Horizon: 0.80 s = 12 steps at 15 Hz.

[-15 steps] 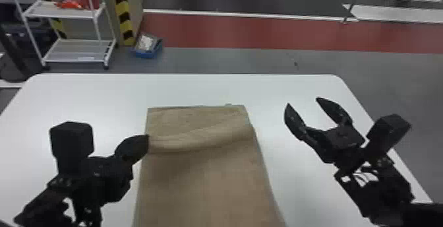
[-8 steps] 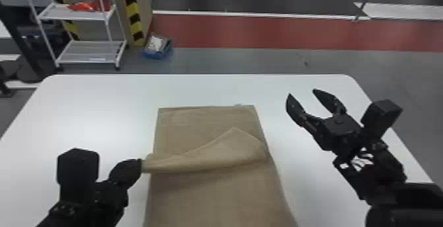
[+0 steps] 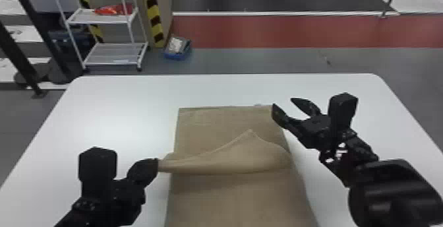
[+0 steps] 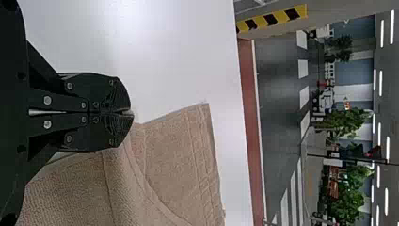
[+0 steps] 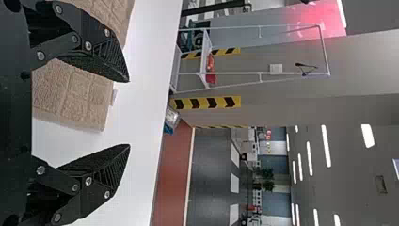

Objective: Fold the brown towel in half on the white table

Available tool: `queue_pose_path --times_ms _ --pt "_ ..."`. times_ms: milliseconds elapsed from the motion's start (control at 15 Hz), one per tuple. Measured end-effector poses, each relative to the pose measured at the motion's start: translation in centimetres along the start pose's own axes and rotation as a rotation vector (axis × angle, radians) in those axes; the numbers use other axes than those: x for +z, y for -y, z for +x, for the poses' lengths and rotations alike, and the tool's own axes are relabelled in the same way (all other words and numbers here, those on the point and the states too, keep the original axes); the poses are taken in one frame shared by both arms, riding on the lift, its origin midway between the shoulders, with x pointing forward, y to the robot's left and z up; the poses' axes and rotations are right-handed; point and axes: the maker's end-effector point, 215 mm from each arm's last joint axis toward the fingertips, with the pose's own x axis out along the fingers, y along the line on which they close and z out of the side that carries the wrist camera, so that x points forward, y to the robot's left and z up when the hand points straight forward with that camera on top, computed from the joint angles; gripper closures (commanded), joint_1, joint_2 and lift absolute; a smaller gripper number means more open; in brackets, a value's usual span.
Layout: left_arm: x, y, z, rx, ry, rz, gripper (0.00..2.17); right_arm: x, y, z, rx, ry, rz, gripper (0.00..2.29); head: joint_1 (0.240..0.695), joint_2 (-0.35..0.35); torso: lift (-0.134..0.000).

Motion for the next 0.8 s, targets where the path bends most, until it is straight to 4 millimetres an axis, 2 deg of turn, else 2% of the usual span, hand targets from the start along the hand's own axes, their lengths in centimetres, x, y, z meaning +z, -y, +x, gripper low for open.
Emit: queue_pose_path --times_ms 133,400,800 --pt "0.0 -0.2 -0.1 0.003 0.007 -0.003 1.33 -1.1 -2.1 1.5 0.02 -0.035 -0.038 0.46 0.695 0.083 -0.123" --pt "0.3 -0.6 -0.2 0.008 0.015 -0.006 1.33 -3.1 -3.7 3.5 0.041 -0.122 -0.076 0.46 0.695 0.114 -0.123" --pt "0.5 -0.8 0.0 0.007 0.022 -0.012 1.33 -5.0 -2.9 3.9 0.027 -0.183 -0.08 0.47 0.695 0.108 -0.123"
